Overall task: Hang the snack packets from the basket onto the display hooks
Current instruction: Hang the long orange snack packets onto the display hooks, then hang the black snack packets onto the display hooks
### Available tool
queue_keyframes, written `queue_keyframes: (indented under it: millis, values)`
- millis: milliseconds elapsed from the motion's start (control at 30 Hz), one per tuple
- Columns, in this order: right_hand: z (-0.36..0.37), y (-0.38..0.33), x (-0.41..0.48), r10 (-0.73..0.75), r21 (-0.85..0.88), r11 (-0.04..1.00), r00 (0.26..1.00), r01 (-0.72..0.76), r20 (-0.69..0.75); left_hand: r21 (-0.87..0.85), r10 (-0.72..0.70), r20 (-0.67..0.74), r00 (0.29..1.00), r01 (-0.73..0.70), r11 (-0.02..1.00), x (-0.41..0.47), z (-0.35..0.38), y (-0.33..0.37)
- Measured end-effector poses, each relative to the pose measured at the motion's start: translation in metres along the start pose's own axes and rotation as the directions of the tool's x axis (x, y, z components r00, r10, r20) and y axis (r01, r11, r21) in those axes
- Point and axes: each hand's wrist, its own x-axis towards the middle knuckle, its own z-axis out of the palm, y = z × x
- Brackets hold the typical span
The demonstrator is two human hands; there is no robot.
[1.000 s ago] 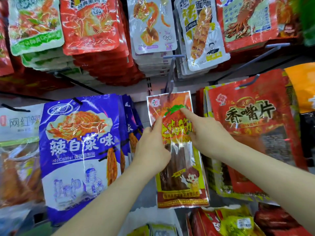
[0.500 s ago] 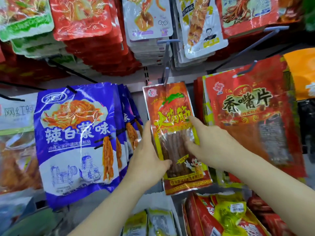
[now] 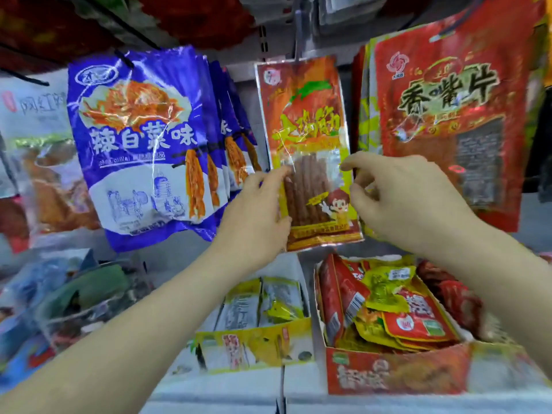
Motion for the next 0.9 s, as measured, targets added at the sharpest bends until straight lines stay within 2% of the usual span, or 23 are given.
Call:
queue_keyframes:
  millis: [100, 200, 333, 433, 567, 633, 800, 900]
  values:
    - [-0.008, -0.010, -0.012, -0.070, 0.295, 0.955, 0.993, 0.041, 0.090, -0.053, 0.084, -0.057, 0.995, -0.087, 0.995, -0.027, -0.013, 0.002]
    - [-0.009, -0.023, -0.027, -0.142, 0.437, 0.896, 0.983, 0.078, 0.116, -0.079, 0.088, -0.074, 0.993, -0.094, 0.992, -0.056, -0.027, 0.001]
    - [0.001, -0.050, -0.048, -0.253, 0.469, 0.872, 0.950, 0.142, 0.183, -0.036, 0.071, -0.030, 0.997, -0.072, 0.997, -0.095, -0.048, -0.007]
    - [0.013, -0.083, -0.067, -0.376, 0.452, 0.853, 0.907, 0.260, 0.189, 0.055, 0.043, -0.014, 0.999, -0.043, 0.998, -0.126, -0.064, -0.020]
    - [0.043, -0.134, -0.088, -0.563, 0.577, 0.743, 0.784, 0.339, 0.263, 0.189, -0.088, 0.040, 0.995, 0.079, 0.979, -0.174, -0.085, -0.045]
    - [0.060, -0.161, -0.100, -0.623, 0.670, 0.662, 0.744, 0.336, 0.242, 0.268, -0.153, 0.053, 0.987, 0.134, 0.954, -0.201, -0.098, -0.057]
    - [0.100, -0.231, -0.120, -0.696, 0.824, 0.519, 0.673, 0.228, 0.252, 0.477, -0.361, 0.032, 0.932, 0.303, 0.825, -0.271, -0.150, -0.078]
    - [0.113, -0.269, -0.124, -0.744, 0.897, 0.422, 0.616, 0.134, 0.259, 0.566, -0.501, -0.005, 0.865, 0.416, 0.712, -0.311, -0.183, -0.090]
